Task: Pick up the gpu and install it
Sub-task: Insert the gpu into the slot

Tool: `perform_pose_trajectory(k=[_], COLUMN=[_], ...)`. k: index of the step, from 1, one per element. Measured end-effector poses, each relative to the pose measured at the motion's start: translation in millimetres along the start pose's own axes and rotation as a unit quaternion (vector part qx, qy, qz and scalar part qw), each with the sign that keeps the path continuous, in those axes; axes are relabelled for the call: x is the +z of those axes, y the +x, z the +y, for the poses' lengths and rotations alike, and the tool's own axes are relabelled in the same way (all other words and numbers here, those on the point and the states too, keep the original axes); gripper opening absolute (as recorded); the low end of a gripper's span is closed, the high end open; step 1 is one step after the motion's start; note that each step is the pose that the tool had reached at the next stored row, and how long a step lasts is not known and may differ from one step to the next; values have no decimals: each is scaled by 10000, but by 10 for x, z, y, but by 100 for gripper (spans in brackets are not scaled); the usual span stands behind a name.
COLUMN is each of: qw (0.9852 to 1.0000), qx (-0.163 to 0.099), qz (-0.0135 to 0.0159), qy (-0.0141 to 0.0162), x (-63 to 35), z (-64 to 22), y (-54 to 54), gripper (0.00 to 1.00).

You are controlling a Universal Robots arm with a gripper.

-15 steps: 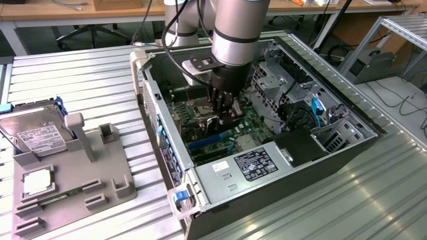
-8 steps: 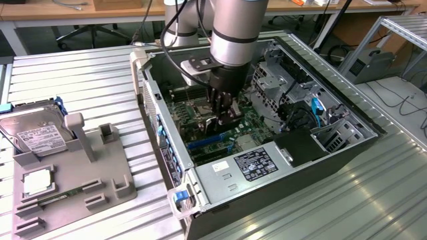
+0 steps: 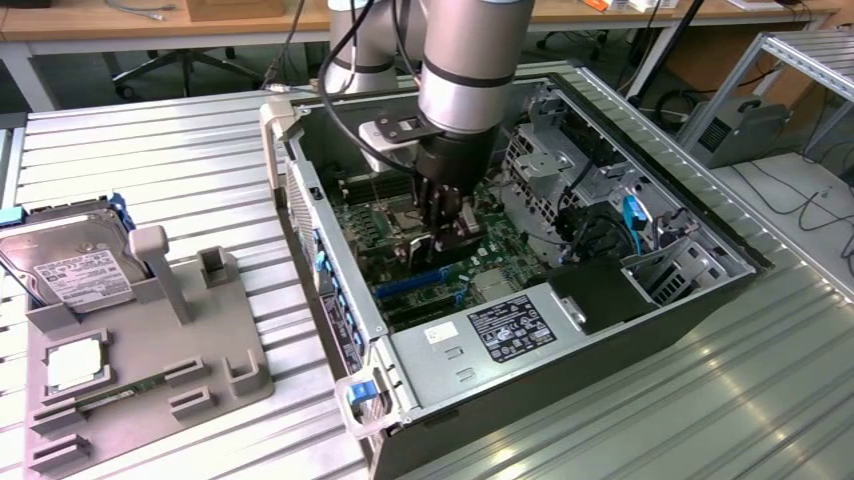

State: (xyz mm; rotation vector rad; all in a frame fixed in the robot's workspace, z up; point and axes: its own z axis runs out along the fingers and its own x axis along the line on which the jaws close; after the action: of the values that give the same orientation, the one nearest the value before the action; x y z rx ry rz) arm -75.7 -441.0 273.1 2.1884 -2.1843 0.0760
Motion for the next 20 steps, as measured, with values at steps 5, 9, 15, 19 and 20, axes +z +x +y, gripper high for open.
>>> perform_pose_trajectory(k=[5,9,15,19,20], qw=[10000,10000,10000,10000,10000], qx=[32,31,30,34,34], qz=[-2,-35,-37,-35,-35], qy=[-2,-2,-3,12,12], x=[9,42,60,92,99], z=[4,9,20,28,28], y=[16,28,28,26,25], gripper=[27,27,27,27,27])
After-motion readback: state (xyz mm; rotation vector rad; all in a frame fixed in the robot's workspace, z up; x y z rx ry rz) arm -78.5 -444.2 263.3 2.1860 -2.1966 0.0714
